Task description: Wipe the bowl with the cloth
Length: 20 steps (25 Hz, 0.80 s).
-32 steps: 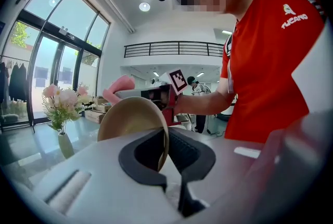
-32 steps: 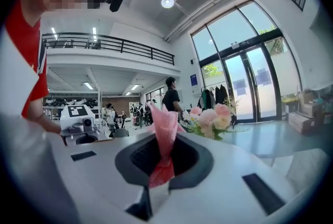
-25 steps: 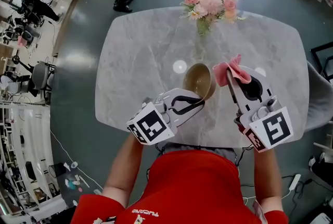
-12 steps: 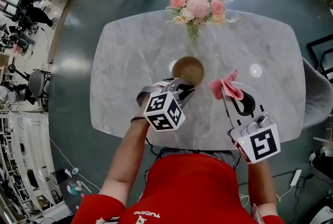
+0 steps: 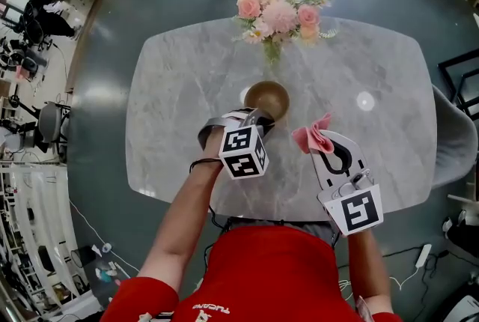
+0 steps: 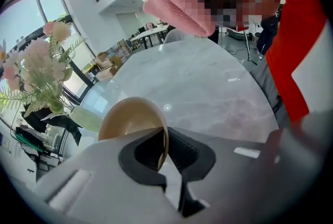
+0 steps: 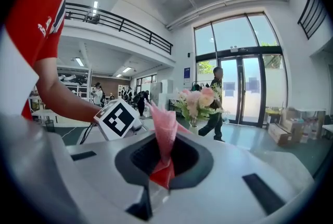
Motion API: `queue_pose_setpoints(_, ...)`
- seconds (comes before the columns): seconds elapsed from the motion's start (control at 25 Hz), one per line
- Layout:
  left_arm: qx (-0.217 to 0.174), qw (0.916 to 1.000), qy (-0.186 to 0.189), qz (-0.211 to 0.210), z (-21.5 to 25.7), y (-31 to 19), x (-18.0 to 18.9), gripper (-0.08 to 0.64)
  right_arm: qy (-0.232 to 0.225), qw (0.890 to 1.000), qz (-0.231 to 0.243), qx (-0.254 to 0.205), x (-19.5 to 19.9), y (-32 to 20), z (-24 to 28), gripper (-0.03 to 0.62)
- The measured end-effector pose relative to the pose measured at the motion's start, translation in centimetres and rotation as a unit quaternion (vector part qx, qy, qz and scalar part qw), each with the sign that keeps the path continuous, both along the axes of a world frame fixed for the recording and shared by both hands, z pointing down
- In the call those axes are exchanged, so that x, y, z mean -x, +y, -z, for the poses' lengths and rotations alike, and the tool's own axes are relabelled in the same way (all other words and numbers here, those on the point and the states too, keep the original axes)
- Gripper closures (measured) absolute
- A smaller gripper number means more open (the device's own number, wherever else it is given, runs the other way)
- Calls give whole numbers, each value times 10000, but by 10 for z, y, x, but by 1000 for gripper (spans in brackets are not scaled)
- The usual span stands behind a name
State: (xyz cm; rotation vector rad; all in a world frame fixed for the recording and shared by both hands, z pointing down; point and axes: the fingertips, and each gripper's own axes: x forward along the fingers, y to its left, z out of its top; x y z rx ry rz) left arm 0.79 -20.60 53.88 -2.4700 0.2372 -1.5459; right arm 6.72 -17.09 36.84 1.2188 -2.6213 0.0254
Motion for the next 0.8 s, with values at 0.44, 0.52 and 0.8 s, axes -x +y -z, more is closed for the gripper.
queue_pose_setpoints(0.44,265,9983,-474,-194,-35,-12,3,545,-70,9997,-114,207,-5,1,-11,571)
queue_pose_setpoints(0.52,293,9979,-528,-218,-40,-13,3,545,-96,9995,-133,254,-6,0,-12,571)
queue_pose_setpoints(0.8,341,9963,-740,-284,-50,-18,7,545,-117,9992,-198,331,-9,-1,-14,571)
